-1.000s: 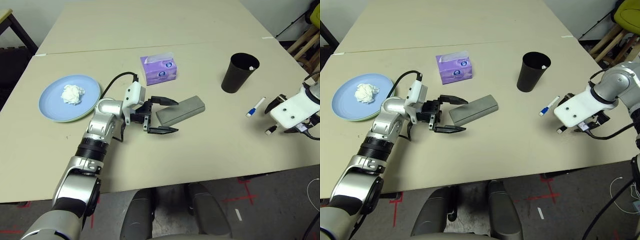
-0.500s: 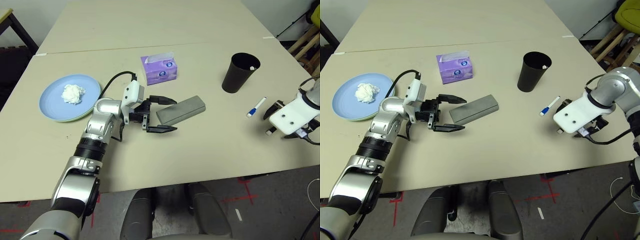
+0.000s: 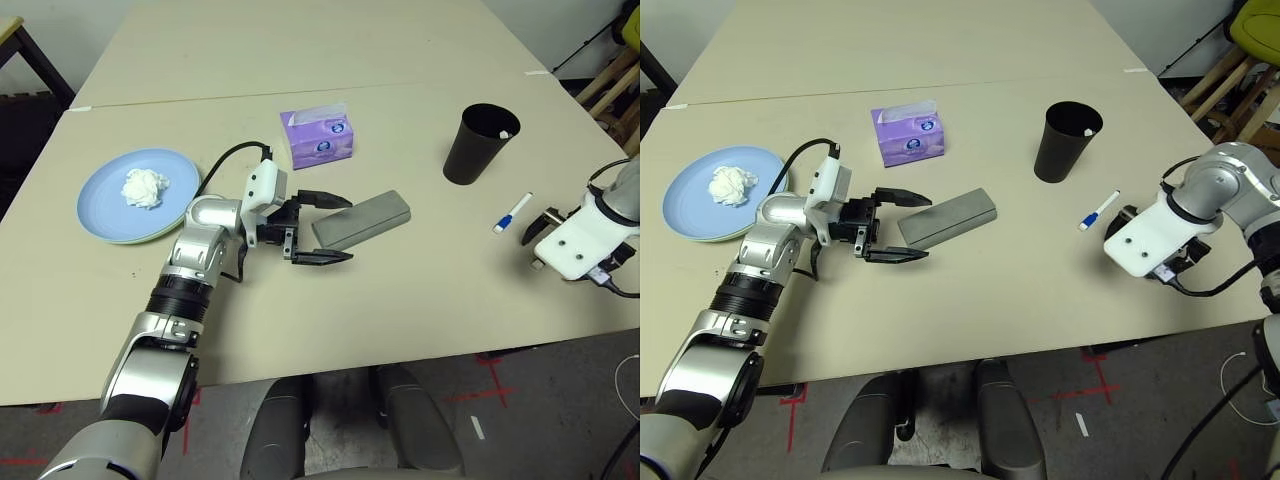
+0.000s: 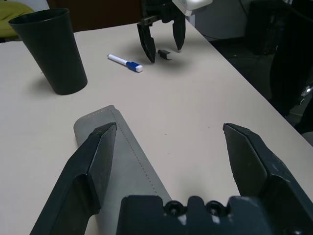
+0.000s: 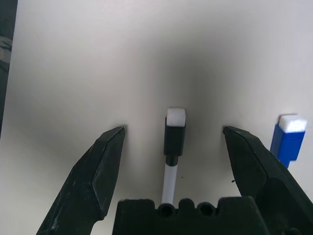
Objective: Organize and tidy the items on the table.
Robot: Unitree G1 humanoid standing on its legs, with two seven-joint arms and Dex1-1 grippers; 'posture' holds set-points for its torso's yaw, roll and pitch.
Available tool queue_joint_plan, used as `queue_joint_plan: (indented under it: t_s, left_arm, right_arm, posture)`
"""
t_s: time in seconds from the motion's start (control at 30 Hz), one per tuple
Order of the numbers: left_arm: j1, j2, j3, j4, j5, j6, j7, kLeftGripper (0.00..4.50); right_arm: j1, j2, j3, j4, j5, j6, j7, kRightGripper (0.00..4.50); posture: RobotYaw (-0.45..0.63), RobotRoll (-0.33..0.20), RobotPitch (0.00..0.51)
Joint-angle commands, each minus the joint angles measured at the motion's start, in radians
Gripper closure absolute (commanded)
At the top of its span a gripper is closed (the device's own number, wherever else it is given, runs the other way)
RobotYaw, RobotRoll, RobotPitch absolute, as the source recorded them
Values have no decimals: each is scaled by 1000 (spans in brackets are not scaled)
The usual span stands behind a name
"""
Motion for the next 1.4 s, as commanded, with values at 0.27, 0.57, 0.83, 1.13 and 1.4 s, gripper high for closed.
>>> queue_joint_plan:
  t_s: [0.27, 0.57, 0.83, 1.13, 1.4]
  left_arm:
    - [8, 11, 3, -27, -15, 6, 3, 0]
    - [1, 10, 0, -25, -18, 6, 3, 0]
    - [-2, 11, -2, -17, -18, 3, 0, 0]
    - [-11, 4, -7, -1, -14, -7, -5, 0]
    - [-24, -3, -10, 18, -12, -17, -10, 0]
  right_arm:
    - [5, -15, 26, 14, -20, -5, 1, 1302]
    - [11, -19, 19, -14, 7, 23, 44, 4070]
    - [-30, -21, 25, -34, 111, 103, 76, 4070]
    - [-66, -150, 157, -303, 478, 435, 76, 4070]
    - [-94, -140, 35, -467, 879, 939, 76, 4070]
  posture:
    - [21, 0, 214]
    - [18, 0, 209]
    - [7, 0, 201]
    - [-14, 0, 190]
    - [-22, 0, 187]
